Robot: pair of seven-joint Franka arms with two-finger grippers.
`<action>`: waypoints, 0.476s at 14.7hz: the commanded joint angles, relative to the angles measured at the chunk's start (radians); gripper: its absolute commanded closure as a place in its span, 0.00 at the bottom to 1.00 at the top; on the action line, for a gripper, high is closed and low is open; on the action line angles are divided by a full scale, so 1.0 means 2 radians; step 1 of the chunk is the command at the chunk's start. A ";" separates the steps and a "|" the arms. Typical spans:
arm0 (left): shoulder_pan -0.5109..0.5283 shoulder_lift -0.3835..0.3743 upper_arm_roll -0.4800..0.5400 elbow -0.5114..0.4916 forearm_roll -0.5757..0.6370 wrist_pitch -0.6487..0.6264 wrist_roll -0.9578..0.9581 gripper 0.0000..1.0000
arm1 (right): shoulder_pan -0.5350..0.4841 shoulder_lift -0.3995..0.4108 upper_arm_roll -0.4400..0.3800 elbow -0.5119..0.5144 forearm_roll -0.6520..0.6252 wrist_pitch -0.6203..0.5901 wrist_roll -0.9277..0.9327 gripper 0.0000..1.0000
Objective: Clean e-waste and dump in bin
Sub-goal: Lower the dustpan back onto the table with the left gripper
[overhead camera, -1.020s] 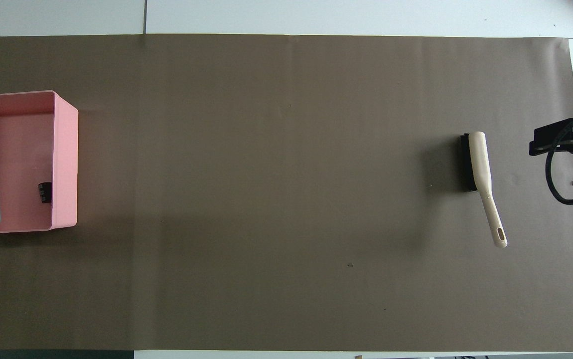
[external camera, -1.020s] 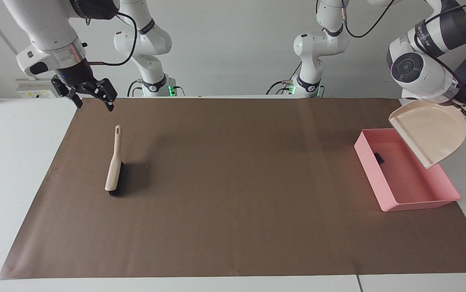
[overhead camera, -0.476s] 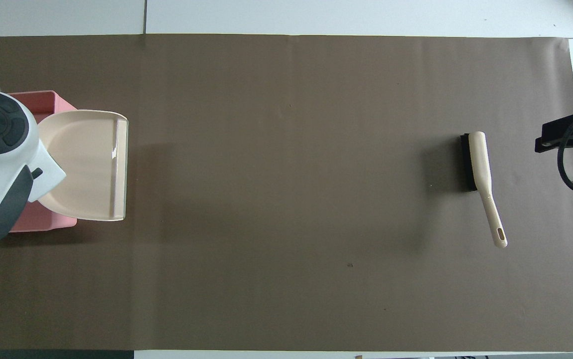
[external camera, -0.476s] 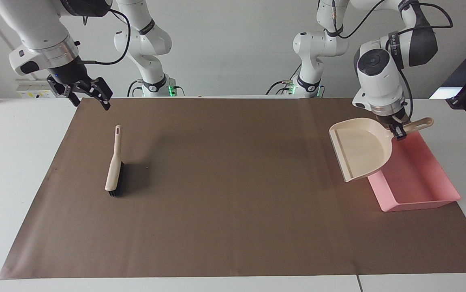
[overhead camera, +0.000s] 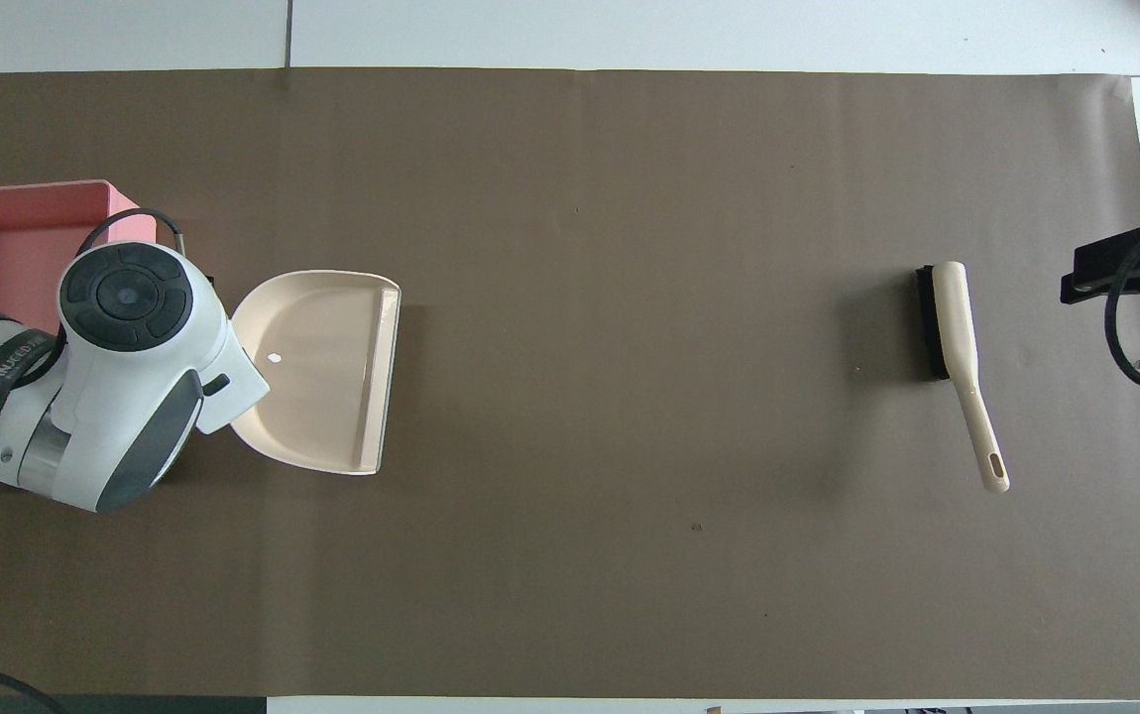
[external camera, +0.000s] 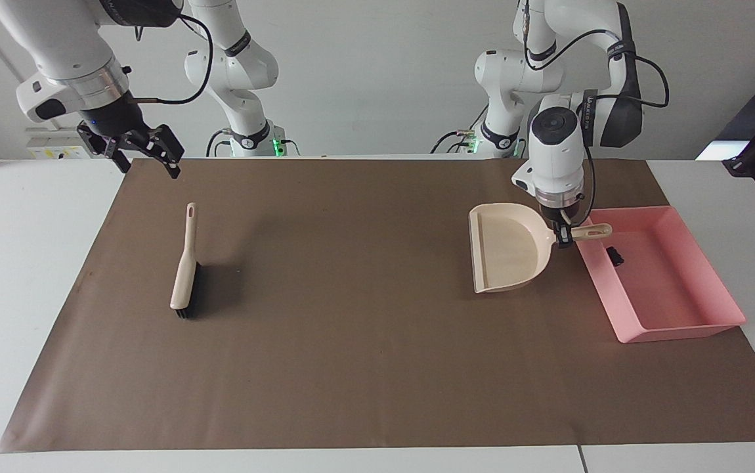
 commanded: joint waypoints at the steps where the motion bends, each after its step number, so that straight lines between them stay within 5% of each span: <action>1: -0.025 -0.008 0.008 -0.038 -0.011 0.037 -0.021 1.00 | -0.004 0.000 0.003 0.000 -0.002 0.002 -0.013 0.00; 7: -0.029 -0.007 0.009 -0.082 -0.011 0.110 -0.059 1.00 | -0.004 -0.004 0.006 -0.008 -0.020 0.007 -0.023 0.00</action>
